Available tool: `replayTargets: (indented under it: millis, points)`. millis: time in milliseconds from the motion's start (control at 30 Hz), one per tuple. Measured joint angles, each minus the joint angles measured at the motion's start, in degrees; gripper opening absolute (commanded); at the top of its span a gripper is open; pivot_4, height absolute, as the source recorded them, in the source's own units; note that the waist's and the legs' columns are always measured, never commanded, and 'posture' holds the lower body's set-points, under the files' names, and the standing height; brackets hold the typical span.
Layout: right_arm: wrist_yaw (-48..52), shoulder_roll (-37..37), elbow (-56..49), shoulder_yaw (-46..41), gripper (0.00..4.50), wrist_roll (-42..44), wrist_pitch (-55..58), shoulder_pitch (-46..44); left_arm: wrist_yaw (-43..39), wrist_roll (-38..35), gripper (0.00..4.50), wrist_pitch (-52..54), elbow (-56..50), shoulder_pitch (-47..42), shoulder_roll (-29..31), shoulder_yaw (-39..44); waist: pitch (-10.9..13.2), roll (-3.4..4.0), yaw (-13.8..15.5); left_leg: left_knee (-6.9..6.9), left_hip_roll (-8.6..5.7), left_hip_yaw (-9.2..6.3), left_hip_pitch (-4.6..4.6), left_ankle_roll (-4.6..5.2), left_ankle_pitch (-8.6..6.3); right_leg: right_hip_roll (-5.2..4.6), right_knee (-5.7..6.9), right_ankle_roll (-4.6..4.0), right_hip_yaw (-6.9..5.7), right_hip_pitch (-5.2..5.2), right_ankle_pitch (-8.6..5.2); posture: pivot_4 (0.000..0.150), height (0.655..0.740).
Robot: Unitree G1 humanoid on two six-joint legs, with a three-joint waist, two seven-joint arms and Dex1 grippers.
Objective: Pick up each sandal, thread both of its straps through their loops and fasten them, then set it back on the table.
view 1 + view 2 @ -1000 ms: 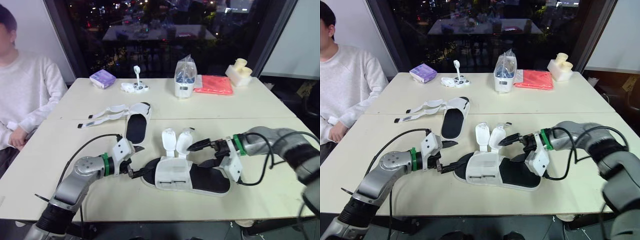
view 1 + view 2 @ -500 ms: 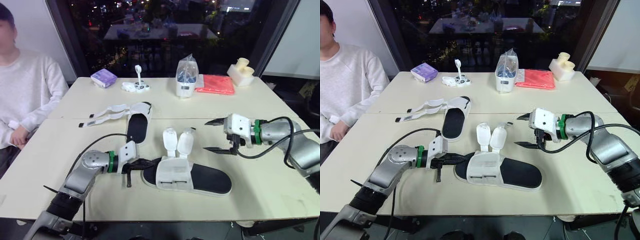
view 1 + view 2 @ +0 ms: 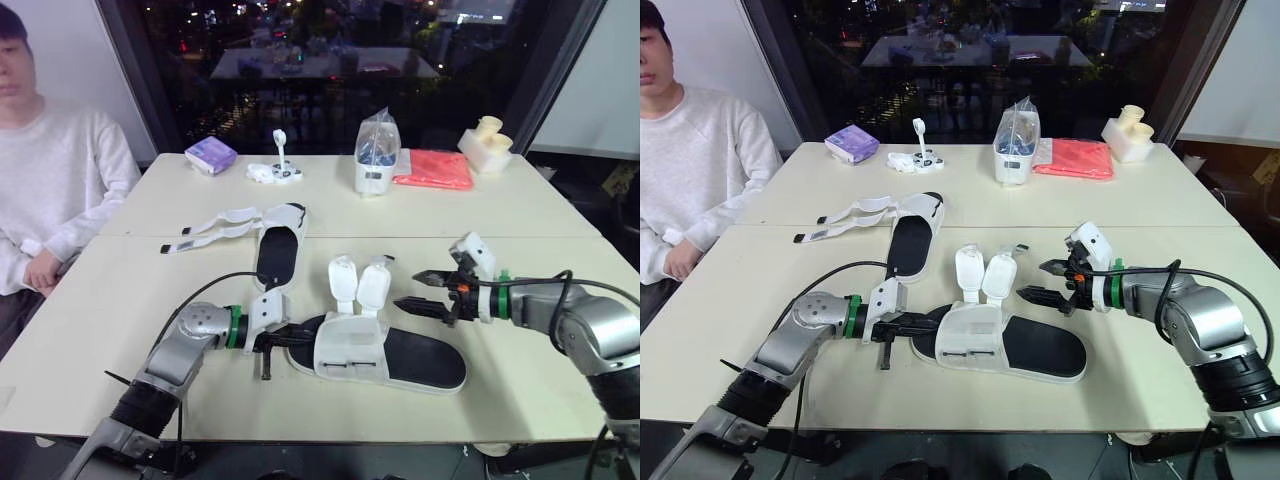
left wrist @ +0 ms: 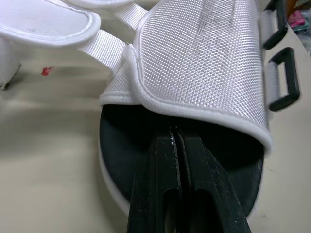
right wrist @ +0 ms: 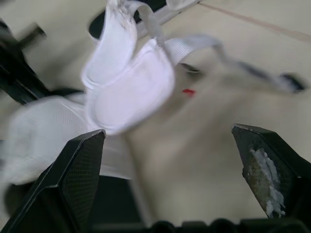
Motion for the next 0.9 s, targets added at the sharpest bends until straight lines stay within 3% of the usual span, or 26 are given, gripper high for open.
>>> replayTargets:
  millis: [200,533,900]
  points:
    - [-1.2,6.5,5.9,-1.8,4.5,2.8,8.7,-6.2,0.1,0.9,0.07,-1.3,1.6,-0.9,-1.3,-0.4,0.0,0.0,0.1,0.02,-0.01,0.0,0.0,0.02,-0.01,0.02,0.02,0.0,-0.01,0.01,0.0,0.15,0.74]
    - [-4.1,19.9,29.7,-5.9,4.5,2.7,16.3,-20.7,1.2,2.1,0.07,-2.4,2.5,-1.4,-2.6,-0.5,0.0,0.01,-0.1,0.02,-0.03,0.06,0.0,0.02,0.01,0.15,0.1,0.0,-0.01,-0.02,0.0,0.15,0.74]
    - [-4.9,22.7,47.2,-12.6,4.5,0.2,13.3,-32.0,2.1,2.6,0.07,-2.3,2.2,-1.2,-2.7,-0.7,0.0,0.03,-0.3,0.02,-0.03,0.1,0.0,0.03,0.01,0.21,0.11,0.01,0.0,-0.03,0.0,0.15,0.74]
